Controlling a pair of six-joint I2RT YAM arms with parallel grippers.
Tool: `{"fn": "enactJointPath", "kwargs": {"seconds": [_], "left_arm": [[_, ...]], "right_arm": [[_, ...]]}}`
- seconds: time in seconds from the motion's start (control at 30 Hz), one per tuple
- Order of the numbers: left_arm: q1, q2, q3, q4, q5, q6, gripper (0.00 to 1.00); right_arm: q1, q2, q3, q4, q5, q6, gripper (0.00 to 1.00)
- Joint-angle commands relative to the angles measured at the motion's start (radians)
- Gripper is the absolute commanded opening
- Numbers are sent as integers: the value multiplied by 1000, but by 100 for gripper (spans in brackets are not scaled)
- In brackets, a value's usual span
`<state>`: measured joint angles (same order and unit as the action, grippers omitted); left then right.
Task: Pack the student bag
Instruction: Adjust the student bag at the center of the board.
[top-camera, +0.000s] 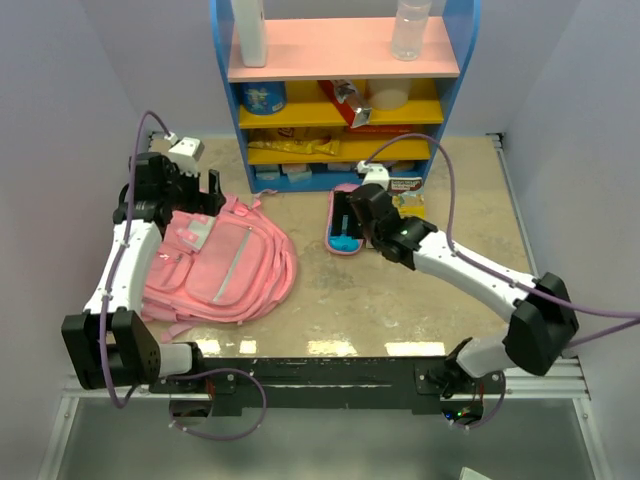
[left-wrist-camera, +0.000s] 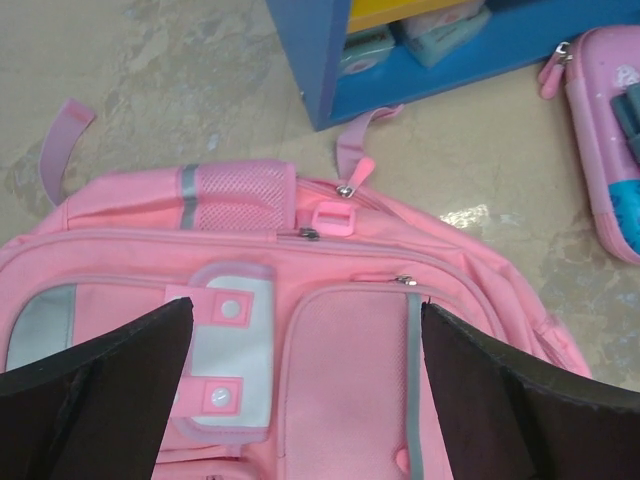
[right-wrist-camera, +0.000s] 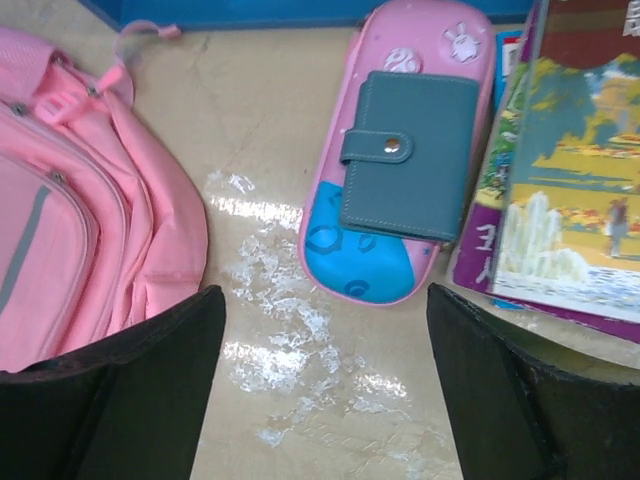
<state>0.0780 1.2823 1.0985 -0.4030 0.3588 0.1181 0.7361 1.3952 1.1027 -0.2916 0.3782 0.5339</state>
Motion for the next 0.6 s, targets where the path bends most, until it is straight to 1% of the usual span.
{"fn": "enactJointPath", "kwargs": {"seconds": [0.0,0.1,0.23,0.43,0.57], "left_arm": [[68,49,46,-11,20,-15,100],[106,78,44,-8,26,2,100],[131,103,38,-17,6,35,100],[131,98,-2,-20,5,92,100],[132,100,-34,-19,5,130,100]], "right_arm": [[66,111,72,-4,60,-26,85],[133,186,97,15,76,-28,83],[175,255,97,69,76,-23,82],[204,335,88,183,-5,-22,78],[218,392,120,238,-73,-22,73]]}}
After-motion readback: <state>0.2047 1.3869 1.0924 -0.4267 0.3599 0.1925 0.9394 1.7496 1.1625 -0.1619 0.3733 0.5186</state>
